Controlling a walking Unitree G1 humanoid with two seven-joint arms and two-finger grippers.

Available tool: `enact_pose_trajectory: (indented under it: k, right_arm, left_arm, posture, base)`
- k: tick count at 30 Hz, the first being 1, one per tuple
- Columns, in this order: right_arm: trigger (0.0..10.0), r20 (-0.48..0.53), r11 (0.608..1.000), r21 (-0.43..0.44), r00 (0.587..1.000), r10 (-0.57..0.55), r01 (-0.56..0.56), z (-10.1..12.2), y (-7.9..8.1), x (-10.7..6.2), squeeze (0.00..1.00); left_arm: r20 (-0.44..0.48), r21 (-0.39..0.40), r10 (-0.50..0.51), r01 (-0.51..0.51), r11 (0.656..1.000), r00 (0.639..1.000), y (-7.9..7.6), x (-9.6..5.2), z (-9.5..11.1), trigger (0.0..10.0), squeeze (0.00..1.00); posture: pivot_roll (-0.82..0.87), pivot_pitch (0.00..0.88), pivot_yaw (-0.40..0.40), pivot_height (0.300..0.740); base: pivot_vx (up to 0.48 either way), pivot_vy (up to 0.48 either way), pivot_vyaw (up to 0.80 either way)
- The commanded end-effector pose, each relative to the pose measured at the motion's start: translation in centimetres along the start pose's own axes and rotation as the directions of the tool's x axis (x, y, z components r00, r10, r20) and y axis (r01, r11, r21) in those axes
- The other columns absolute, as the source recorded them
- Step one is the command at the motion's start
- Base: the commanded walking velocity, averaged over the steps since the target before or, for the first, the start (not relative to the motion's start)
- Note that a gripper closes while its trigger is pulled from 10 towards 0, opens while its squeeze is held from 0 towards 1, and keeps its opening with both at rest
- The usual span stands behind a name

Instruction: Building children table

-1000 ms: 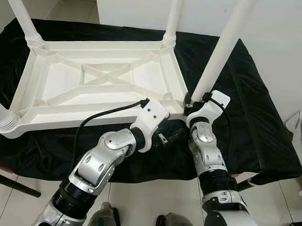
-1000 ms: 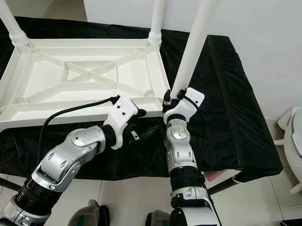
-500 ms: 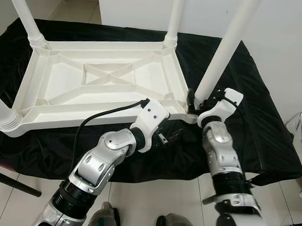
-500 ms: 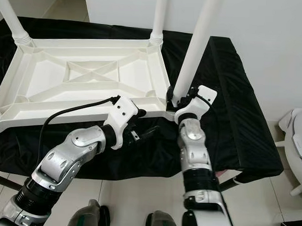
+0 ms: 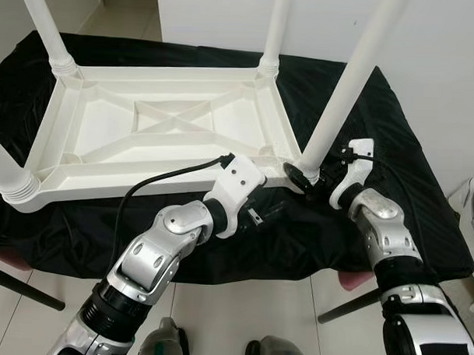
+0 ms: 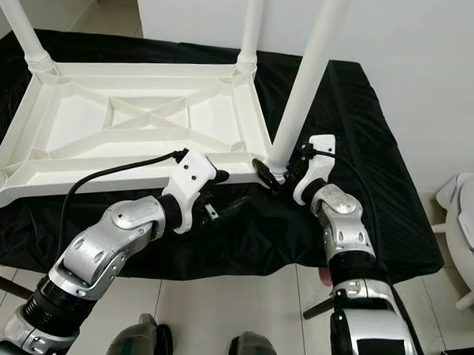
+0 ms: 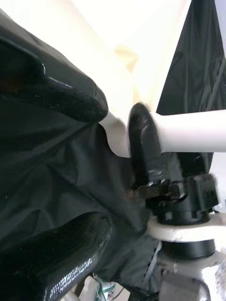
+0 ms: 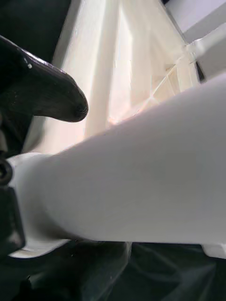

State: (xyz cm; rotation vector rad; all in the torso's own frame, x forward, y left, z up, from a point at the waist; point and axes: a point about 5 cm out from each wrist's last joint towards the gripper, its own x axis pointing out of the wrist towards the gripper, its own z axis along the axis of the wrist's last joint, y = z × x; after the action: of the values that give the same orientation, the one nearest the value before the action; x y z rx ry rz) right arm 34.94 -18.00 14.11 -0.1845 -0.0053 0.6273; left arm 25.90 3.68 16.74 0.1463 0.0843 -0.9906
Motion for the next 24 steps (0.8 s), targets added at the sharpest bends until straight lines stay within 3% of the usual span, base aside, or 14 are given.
enact_pose_trajectory:
  k: [1,10,11,12,13,24]
  right_arm:
    - [10.0,0.004,1.0,-0.006,1.0,0.025,-0.025,0.1,-0.2,0.1,0.0]
    - [10.0,-0.034,0.999,-0.023,0.999,0.027,-0.027,0.3,-1.5,0.7,0.0]
    - [5.8,-0.04,0.999,-0.022,0.999,0.029,-0.03,0.2,-1.5,0.7,0.0]
    - [2.6,-0.043,0.999,-0.022,0.999,0.033,-0.034,0.2,-1.5,0.7,0.0]
    - [0.0,-0.05,0.999,-0.027,0.998,0.038,-0.039,0.0,-1.5,0.7,0.0]
    - [0.0,-0.061,0.998,-0.009,0.996,0.067,-0.068,-0.9,-1.5,0.2,0.0]
  left_arm:
    - [0.004,0.006,-0.036,0.036,0.999,0.999,0.0,0.0,0.2,10.0,0.0]
    - [-0.001,0.009,-0.031,0.031,0.999,1.0,0.1,-0.2,0.2,10.0,0.0]
    - [-0.001,0.009,-0.032,0.032,0.999,1.0,0.0,-0.2,0.2,10.0,0.0]
    - [-0.001,0.008,-0.032,0.032,0.999,0.999,0.0,-0.2,0.3,10.0,0.0]
    - [-0.001,0.008,-0.032,0.032,0.999,0.999,0.1,-0.2,0.3,10.0,0.0]
    - [-0.001,0.008,-0.033,0.033,0.999,0.999,0.1,-0.2,0.3,10.0,0.0]
  posture:
    - [-0.11,0.0,-0.011,0.74]
    - [-0.1,0.0,-0.004,0.74]
    - [-0.1,0.002,-0.002,0.74]
    - [-0.1,0.002,-0.002,0.74]
    - [-0.1,0.005,0.0,0.74]
    - [-0.11,0.017,0.006,0.74]
  base:
    - [0.0,0.0,0.0]
    - [0.0,0.0,0.0]
    - [0.0,0.0,0.0]
    - [0.0,0.0,0.0]
    - [0.0,0.0,0.0]
    - [0.0,0.0,0.0]
